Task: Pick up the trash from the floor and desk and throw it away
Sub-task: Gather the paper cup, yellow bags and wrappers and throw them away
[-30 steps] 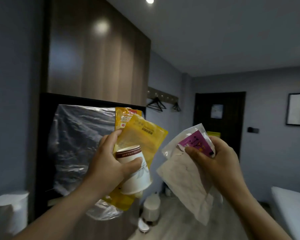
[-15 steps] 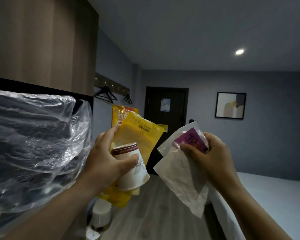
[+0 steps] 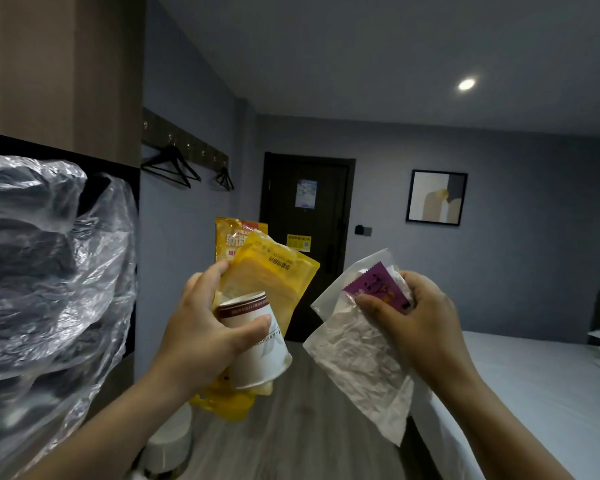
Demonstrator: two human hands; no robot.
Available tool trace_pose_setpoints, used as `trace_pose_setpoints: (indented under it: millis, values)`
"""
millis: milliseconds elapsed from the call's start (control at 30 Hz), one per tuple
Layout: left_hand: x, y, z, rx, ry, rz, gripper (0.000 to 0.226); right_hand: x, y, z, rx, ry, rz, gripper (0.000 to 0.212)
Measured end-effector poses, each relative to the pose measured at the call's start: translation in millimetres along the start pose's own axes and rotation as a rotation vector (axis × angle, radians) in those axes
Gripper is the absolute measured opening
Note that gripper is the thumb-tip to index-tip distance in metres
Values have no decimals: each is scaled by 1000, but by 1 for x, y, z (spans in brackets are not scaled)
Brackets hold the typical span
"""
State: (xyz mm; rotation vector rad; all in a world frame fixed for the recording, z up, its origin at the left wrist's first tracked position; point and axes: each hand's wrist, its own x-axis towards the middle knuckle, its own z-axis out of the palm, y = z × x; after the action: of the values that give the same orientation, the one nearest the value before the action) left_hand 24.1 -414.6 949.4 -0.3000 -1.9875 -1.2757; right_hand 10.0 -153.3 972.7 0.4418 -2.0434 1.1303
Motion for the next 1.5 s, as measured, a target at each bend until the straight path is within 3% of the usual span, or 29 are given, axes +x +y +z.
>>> trace_pose_setpoints:
  millis: [700,1500]
  values:
    - [219,-182,144,158,34,-28,95,220,215,165,64,-46,-17,28]
    - [519,-533,244,239,30,-140,89,466,449,495,-13,-157,120,37]
